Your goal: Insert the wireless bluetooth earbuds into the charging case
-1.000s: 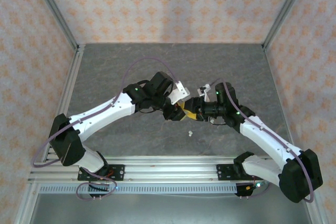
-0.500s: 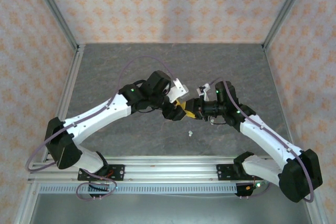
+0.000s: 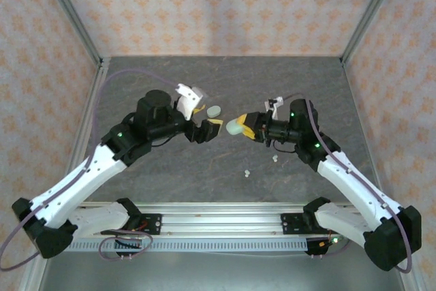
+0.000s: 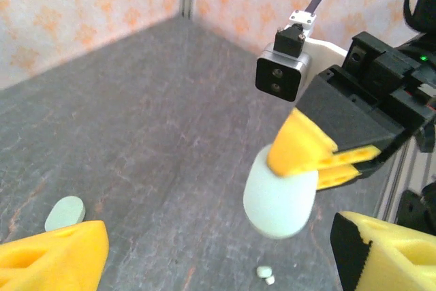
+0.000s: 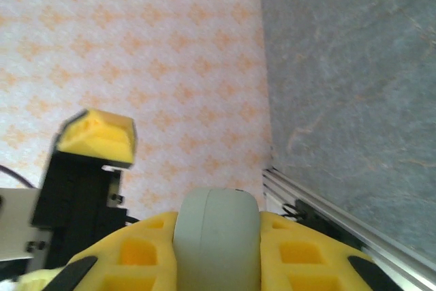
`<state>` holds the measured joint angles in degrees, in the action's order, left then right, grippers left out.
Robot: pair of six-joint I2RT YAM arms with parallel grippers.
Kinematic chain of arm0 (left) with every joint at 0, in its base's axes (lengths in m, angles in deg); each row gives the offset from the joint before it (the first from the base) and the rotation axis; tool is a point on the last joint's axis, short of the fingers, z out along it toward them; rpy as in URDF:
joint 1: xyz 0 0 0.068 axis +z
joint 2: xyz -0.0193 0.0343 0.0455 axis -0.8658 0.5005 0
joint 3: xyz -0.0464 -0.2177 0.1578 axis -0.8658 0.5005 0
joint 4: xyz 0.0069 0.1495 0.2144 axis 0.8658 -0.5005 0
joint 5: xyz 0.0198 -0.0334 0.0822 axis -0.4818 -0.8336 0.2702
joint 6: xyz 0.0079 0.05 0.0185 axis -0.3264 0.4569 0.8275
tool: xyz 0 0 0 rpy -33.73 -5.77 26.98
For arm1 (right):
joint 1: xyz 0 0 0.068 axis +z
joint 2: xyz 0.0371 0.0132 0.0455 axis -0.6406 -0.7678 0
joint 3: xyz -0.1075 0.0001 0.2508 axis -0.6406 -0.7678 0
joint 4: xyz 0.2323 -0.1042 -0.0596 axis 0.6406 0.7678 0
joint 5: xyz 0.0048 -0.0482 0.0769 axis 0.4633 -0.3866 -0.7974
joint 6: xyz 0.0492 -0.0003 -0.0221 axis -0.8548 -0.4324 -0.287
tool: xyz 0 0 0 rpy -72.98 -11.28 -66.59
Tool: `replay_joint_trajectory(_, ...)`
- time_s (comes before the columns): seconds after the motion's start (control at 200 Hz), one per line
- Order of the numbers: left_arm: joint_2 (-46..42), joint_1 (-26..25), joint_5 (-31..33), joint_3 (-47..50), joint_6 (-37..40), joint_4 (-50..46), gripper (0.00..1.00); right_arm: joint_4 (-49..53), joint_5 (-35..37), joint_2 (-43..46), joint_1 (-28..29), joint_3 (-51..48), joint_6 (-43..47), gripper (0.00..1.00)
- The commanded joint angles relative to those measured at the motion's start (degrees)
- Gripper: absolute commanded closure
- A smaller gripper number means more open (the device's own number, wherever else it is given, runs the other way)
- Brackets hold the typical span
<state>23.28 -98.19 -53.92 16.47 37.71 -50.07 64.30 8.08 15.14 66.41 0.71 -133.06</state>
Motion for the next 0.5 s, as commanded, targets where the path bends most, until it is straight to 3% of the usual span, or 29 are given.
replay_joint_trajectory(0.0, -4.0, 1.6, -1.77, 3.4, -4.81, 6.86, 0.15, -5.96, 1.67, 0.75, -0.33, 3.6, -4.94, 0.87)
replay_joint_trajectory(0.145, -6.53, 3.51, -10.21, 8.19, -9.3, 16.17, 0.18, -9.6, 1.49, -0.81, -0.44, 6.01, -8.56, 0.87)
replay_joint_trajectory(0.335, -5.55, 3.54, -16.99, 10.46, -7.03, 23.74, 0.19, -9.46, 0.14, -2.13, -0.44, 9.01, -9.68, 0.87)
replay_joint_trajectory(0.495, -4.38, 3.46, -16.99, 11.43, -6.26, 27.5, 0.2, -9.39, -0.27, -2.15, -0.45, 10.22, -10.39, 0.87)
